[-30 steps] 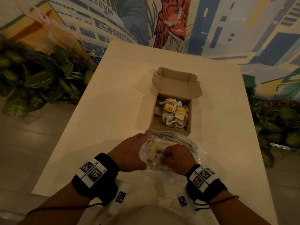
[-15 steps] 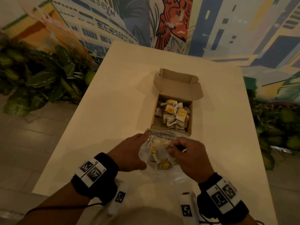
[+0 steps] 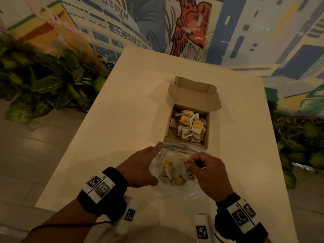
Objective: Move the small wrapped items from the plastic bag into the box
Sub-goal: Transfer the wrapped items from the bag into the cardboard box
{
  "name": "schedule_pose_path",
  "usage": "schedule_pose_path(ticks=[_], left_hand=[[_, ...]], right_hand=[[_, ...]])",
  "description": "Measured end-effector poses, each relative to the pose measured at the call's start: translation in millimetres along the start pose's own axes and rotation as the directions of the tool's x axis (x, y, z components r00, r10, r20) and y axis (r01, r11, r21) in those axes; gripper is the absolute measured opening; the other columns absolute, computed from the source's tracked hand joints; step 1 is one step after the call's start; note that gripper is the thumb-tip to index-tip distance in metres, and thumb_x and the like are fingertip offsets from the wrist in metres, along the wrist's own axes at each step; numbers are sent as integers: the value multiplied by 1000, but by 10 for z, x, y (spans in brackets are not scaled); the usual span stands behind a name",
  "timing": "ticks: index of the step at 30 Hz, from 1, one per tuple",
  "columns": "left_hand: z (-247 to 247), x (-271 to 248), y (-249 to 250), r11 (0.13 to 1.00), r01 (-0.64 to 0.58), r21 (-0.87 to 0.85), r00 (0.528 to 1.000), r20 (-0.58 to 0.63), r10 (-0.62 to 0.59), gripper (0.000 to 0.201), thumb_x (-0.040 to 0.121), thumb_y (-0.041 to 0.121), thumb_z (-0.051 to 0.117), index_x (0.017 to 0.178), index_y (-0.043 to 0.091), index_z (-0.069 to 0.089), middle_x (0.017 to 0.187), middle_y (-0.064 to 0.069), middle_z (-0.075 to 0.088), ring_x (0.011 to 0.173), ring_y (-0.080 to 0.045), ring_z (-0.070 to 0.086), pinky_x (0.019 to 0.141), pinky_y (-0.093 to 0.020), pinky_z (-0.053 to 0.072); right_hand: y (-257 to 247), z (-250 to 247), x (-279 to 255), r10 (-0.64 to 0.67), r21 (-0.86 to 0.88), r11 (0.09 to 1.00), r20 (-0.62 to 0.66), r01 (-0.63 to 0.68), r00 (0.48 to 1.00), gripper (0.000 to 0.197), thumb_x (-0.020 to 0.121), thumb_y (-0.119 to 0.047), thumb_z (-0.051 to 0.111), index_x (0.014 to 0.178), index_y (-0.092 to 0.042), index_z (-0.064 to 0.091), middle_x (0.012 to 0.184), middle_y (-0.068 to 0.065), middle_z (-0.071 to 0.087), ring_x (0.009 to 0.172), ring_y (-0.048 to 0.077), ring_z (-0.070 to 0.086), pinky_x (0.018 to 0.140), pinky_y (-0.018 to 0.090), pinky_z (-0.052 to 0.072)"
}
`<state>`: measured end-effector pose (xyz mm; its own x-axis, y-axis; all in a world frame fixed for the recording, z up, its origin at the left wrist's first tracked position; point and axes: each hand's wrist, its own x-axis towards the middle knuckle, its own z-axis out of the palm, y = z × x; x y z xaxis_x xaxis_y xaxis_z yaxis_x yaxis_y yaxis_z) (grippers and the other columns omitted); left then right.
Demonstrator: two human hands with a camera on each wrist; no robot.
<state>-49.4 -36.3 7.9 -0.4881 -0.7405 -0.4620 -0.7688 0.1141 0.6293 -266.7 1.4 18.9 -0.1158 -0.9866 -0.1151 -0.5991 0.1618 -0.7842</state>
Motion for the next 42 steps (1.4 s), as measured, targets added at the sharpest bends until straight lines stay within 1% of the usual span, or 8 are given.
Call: schedule_pose_path(ticks=[4,6,12,17,25,31,36,42], left_hand=[[3,-5,12,1000,0,-2,1000,1,0,110,70,32,75,148,26,-3,157,1,17,140,-22,24,111,-36,31],[-5,-3,16,1000,-1,-8,1000,-5,1,110,70,32,75,148,26,-2,157,1,17,139,-22,25,110,-36,32],[-5,-20,9,1000,-7,15,1000,-8,7,110,69,32,76,148,24,0,154,-2,24,136,-23,31,109,-37,34],[-2,-21,40,999,-15,37,1000,-23,16,109,69,32,75,148,22,1,152,-3,28,133,-24,34,107,-35,34],[-12,-91,71,1000,0,-5,1000,-3,0,109,70,31,75,147,26,-3,154,-1,25,135,-22,31,108,-34,32],[6,-129,73,1000,6,21,1000,28,-7,109,73,33,73,147,24,-7,154,-3,22,134,-25,32,104,-33,35],[36,-132,20,1000,21,9,999,25,-21,109,72,33,74,147,26,-5,155,-1,19,136,-23,29,105,-31,32],[21,-123,-3,1000,10,-2,1000,0,-10,111,71,32,75,147,28,-6,156,1,19,135,-22,30,106,-31,33]], right_hand=[[52,33,-35,26,-94,995,74,-19,997,10,74,-17,74,67,-17,68,65,1,69,64,15,62,64,31,51],[55,28,-21,26,-68,997,43,-23,999,10,74,-16,75,66,-18,69,63,-2,69,60,10,61,60,24,50],[-298,-294,38,76,395,915,35,-84,996,9,72,-1,73,70,-10,73,63,8,71,53,15,56,52,29,49],[-779,-795,221,-63,620,784,73,5,995,38,50,-40,82,76,-13,73,71,6,73,59,16,61,50,22,51],[-1095,-937,704,22,744,666,50,-52,998,6,68,-15,69,64,-18,68,59,-4,70,54,10,62,45,17,47],[-387,-210,1265,320,366,867,114,-339,941,11,77,-2,67,88,-2,65,70,10,62,61,18,54,54,26,46],[-114,36,1416,358,-565,803,205,-188,911,38,86,-34,61,112,-6,61,120,16,63,96,27,61,69,27,43],[-471,-249,793,-61,-383,923,-26,47,998,26,82,-27,64,106,-17,66,107,9,70,99,28,64,83,33,48]])
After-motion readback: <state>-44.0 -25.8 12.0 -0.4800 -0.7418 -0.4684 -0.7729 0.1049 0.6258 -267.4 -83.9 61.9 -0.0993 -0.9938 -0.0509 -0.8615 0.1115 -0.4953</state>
